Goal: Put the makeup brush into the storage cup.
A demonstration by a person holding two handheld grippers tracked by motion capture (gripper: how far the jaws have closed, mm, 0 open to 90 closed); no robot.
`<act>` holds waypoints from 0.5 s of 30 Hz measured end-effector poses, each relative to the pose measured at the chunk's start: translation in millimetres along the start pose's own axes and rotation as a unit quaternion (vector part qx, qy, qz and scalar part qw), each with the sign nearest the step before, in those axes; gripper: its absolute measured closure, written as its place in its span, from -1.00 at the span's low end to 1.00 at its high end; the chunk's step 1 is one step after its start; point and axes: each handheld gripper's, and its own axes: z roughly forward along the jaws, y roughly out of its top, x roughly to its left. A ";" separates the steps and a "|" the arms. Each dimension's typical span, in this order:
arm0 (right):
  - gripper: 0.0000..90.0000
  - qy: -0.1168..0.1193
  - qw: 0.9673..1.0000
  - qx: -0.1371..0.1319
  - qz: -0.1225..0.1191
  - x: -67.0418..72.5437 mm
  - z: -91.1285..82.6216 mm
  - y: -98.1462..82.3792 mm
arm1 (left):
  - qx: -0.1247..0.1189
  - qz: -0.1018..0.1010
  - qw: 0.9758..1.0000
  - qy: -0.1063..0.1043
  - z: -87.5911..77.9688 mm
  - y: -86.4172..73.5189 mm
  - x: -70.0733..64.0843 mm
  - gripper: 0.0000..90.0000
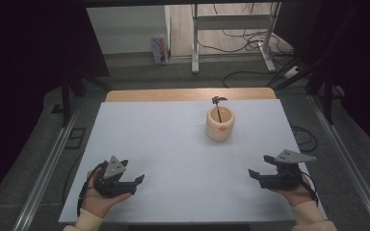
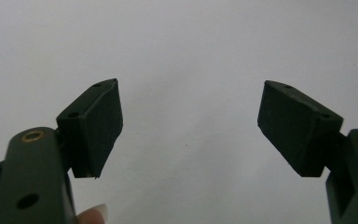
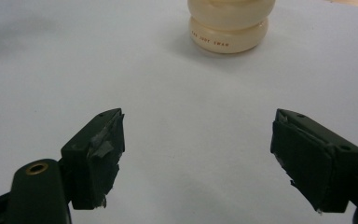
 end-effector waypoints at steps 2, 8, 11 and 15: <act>-0.62 0.001 1.000 0.002 -0.002 0.4 0.7 0.3 | 0.001 -0.001 1.000 0.001 -0.2 -0.3 0.5 -0.50; -0.63 -0.004 1.000 0.001 -0.001 -1.3 -0.7 0.3 | 0.005 -0.003 1.000 -0.003 1.9 0.2 0.9 -0.50; -0.66 -0.010 1.000 -0.001 0.003 -2.7 -1.7 0.1 | 0.009 -0.003 1.000 -0.004 3.6 1.0 1.5 -0.50; -0.68 -0.010 1.000 -0.002 0.007 -3.8 -2.7 -1.7 | 0.010 -0.005 1.000 -0.006 5.8 2.0 2.6 -0.50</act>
